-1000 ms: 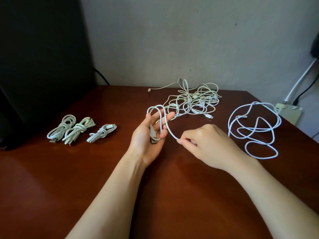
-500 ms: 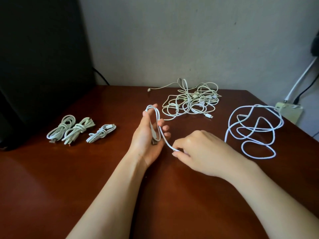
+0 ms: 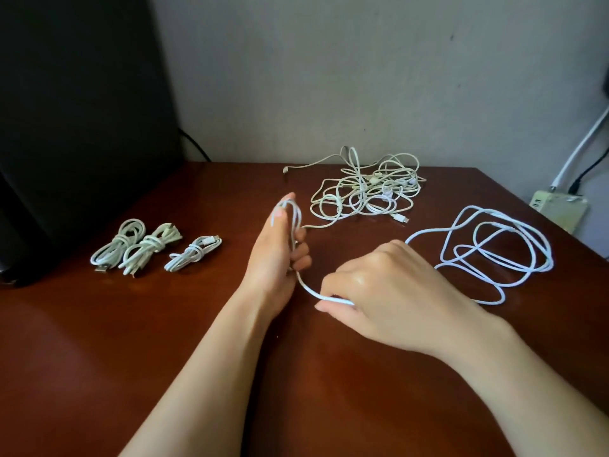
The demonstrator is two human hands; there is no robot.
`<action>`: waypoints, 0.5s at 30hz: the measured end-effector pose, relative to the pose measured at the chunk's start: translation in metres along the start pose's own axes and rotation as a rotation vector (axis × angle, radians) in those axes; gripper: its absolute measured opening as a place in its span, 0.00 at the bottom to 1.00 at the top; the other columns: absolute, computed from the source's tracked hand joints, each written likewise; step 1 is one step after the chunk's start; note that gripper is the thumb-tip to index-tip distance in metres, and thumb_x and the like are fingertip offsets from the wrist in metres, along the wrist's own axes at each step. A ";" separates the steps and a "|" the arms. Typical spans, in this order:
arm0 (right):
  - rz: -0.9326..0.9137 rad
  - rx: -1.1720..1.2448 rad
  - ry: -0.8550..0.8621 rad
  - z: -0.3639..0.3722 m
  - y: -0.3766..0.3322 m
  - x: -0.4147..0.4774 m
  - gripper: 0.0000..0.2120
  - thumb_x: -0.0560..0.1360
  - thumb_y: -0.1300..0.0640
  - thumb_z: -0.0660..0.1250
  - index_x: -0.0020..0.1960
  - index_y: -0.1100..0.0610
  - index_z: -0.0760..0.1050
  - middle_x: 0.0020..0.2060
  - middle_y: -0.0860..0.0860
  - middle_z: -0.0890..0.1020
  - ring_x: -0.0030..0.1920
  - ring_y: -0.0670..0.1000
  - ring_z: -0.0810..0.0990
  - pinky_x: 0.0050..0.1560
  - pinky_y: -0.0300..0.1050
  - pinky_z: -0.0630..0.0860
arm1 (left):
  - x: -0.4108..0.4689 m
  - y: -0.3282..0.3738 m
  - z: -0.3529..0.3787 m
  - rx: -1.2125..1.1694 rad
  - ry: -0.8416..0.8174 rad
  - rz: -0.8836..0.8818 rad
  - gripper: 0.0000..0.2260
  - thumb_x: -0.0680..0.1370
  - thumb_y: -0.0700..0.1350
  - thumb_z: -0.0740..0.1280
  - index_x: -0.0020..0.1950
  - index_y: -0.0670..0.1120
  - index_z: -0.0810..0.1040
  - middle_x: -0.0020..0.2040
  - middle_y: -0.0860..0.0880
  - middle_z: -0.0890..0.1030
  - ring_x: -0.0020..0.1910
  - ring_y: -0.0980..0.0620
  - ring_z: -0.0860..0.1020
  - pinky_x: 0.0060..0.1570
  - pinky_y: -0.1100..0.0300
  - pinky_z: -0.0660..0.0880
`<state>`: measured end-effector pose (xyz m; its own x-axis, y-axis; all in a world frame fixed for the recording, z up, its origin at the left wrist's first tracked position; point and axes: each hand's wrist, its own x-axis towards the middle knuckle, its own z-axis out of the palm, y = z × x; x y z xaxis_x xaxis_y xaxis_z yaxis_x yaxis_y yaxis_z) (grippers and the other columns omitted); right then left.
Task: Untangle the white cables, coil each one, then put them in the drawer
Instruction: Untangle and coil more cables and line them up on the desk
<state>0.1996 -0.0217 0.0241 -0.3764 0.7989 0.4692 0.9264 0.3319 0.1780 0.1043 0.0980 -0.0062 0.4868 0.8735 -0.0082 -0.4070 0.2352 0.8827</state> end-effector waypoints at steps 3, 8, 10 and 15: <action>0.007 0.140 0.086 -0.001 0.002 0.001 0.09 0.65 0.50 0.72 0.30 0.54 0.78 0.22 0.47 0.75 0.22 0.55 0.73 0.25 0.41 0.68 | -0.004 -0.008 0.000 0.301 -0.166 0.067 0.12 0.83 0.52 0.53 0.62 0.58 0.74 0.41 0.50 0.68 0.34 0.56 0.61 0.32 0.66 0.60; 0.213 0.407 0.240 -0.004 0.017 0.003 0.09 0.62 0.50 0.76 0.29 0.53 0.80 0.23 0.40 0.70 0.26 0.38 0.68 0.33 0.28 0.62 | -0.011 -0.009 0.005 0.415 -0.396 -0.044 0.14 0.83 0.49 0.55 0.62 0.54 0.77 0.49 0.55 0.82 0.46 0.57 0.79 0.44 0.63 0.72; 0.300 0.513 0.289 -0.004 0.024 0.001 0.10 0.61 0.51 0.78 0.30 0.55 0.81 0.22 0.39 0.71 0.26 0.36 0.70 0.32 0.25 0.62 | -0.016 -0.006 0.009 0.412 -0.464 -0.126 0.17 0.83 0.51 0.54 0.46 0.57 0.82 0.31 0.59 0.75 0.28 0.62 0.70 0.30 0.66 0.62; 0.464 0.646 0.360 0.001 0.043 -0.003 0.08 0.62 0.57 0.80 0.33 0.58 0.82 0.24 0.43 0.77 0.25 0.41 0.71 0.31 0.27 0.64 | -0.017 -0.006 0.010 0.249 -0.559 -0.263 0.13 0.75 0.57 0.58 0.47 0.51 0.76 0.32 0.52 0.68 0.27 0.59 0.59 0.28 0.65 0.53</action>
<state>0.2402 -0.0097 0.0296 0.1654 0.7529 0.6370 0.7550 0.3189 -0.5729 0.1065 0.0777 -0.0067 0.9002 0.4322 -0.0525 -0.0616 0.2458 0.9674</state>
